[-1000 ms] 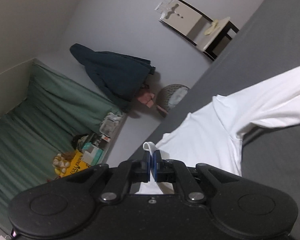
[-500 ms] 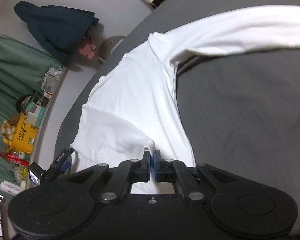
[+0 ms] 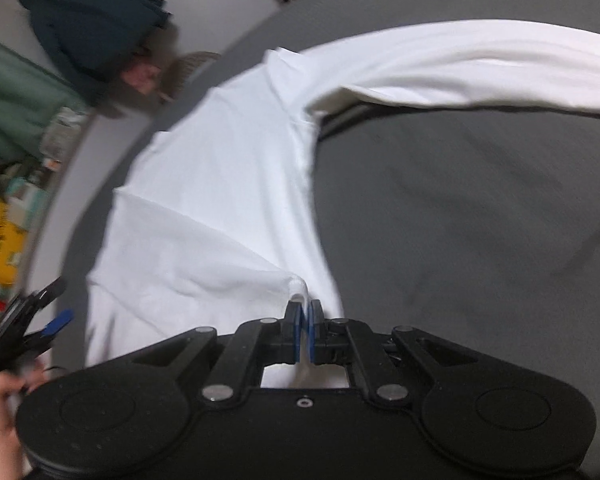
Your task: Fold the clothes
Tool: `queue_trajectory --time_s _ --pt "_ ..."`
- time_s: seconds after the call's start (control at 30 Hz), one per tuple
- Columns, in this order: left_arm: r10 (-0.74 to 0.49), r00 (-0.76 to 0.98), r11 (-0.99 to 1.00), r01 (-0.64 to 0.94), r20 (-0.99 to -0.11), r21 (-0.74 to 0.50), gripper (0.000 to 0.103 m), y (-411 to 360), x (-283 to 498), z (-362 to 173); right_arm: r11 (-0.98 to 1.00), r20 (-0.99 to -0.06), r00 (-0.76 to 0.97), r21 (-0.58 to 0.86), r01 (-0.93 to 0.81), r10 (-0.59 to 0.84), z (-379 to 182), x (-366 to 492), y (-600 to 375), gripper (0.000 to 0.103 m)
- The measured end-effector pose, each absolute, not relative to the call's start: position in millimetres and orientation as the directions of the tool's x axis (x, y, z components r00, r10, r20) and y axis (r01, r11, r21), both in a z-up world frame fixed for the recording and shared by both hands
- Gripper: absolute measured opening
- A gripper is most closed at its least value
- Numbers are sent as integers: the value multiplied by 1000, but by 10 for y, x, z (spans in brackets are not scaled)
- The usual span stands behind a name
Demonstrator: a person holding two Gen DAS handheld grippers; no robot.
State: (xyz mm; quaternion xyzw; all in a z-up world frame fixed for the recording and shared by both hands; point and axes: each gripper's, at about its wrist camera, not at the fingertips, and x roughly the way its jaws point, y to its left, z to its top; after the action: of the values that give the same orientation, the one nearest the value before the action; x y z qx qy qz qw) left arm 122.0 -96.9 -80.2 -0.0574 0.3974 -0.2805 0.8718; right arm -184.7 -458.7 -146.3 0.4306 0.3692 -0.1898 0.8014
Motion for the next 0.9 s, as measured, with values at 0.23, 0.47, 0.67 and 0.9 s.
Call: queue_trajectory --time_s 0.23,0.47,0.67,0.9 --pt "-545 340 800 485 -767 -353 92 -1211 610 -891 531 -720 693 592 606 12 -1405 -1973 -4560 38" --pt "-565 359 820 344 -743 -458 92 -1220 655 -811 896 -802 598 266 356 0 -1123 -1665 -3732 50" --pt "-496 410 861 351 -765 -369 93 -1114 723 -875 950 -833 473 -311 31 -288 -1304 -1313 -2793 43" --pt "-469 436 883 251 -768 -397 93 -810 1022 -921 888 -817 424 -455 -61 -390 -1518 -1140 -2684 5"
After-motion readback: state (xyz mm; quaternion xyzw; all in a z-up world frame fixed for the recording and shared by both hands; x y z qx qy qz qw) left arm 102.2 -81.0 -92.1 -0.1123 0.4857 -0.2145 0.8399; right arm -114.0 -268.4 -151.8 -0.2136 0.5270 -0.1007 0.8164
